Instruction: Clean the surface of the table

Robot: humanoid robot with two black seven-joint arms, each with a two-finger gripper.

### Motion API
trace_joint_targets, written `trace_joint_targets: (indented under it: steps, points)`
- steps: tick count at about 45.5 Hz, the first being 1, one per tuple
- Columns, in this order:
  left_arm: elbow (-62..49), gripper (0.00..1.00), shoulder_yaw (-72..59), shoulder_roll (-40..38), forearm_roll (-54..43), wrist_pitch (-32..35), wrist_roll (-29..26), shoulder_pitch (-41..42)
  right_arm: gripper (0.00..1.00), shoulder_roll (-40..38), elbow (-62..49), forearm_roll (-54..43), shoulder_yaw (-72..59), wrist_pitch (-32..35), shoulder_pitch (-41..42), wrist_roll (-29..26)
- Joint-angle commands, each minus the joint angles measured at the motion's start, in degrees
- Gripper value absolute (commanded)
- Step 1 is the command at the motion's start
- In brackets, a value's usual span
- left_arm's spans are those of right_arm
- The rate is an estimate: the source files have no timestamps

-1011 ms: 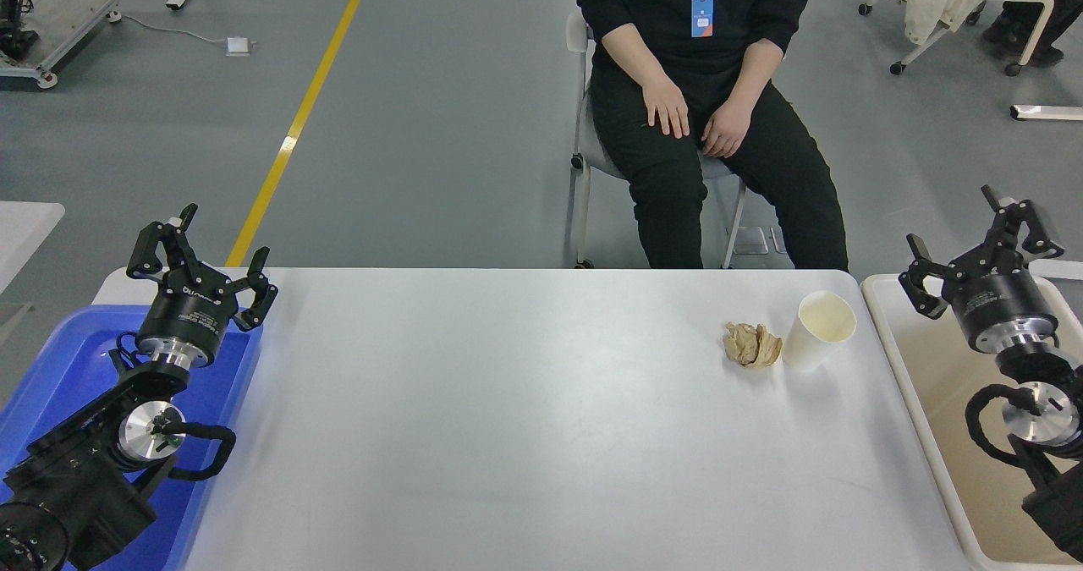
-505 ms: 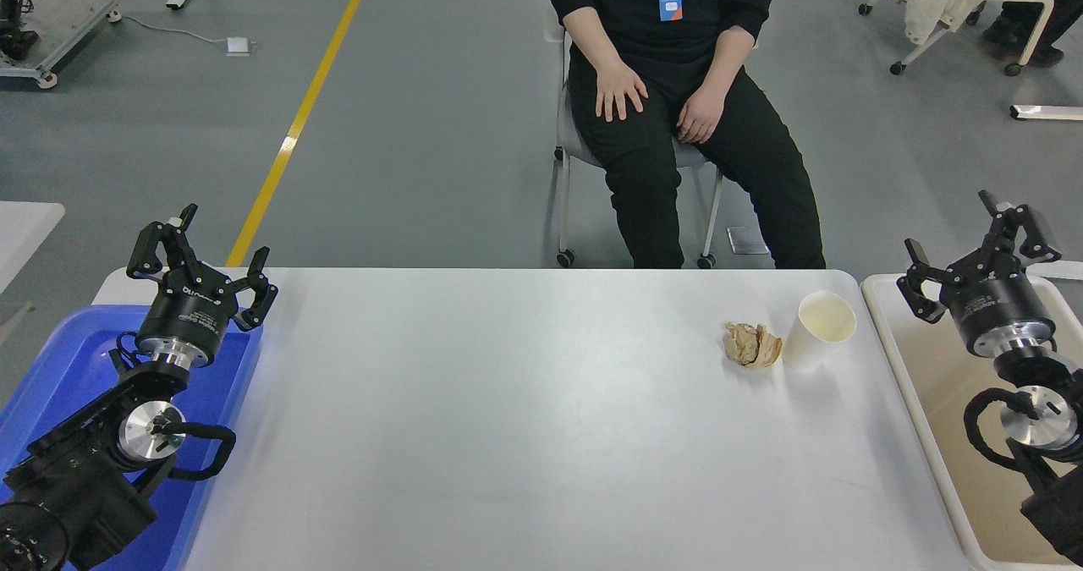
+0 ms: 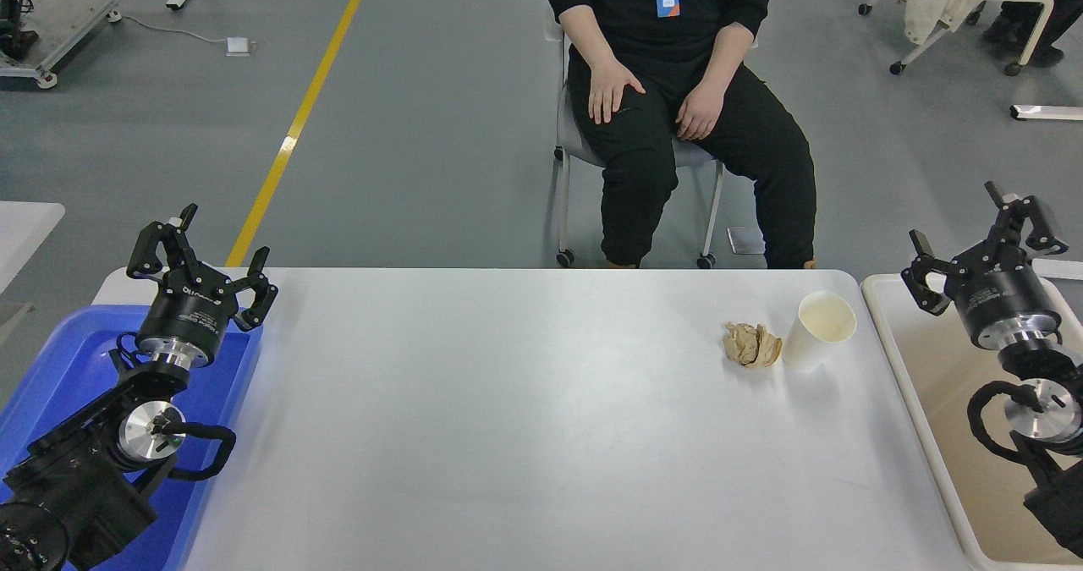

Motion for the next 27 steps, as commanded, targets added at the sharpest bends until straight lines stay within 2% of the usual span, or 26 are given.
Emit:
trace_joint_targets:
  steps: [1, 10, 18, 27]
  points:
    - [0.0, 1.0, 0.0, -0.1, 0.0, 0.0, 0.0, 0.0, 0.99, -0.3, 0.4, 0.1, -0.2, 0.1, 0.0, -0.1]
    - [0.0, 1.0, 0.0, 0.0, 0.0, 0.0, 0.0, 0.0, 0.99, -2.1, 0.1, 0.3, -3.5, 0.0, 0.8, -0.1]
    - [0.0, 1.0, 0.0, 0.0, 0.0, 0.0, 0.0, 0.0, 0.99, -4.4, -1.8, 0.4, -13.6, -0.6, 4.7, -0.1]
    - [0.0, 1.0, 0.0, -0.1, 0.0, 0.0, 0.0, 0.0, 0.99, -5.4, -3.3, 5.6, -18.1, -0.2, 7.6, -0.2]
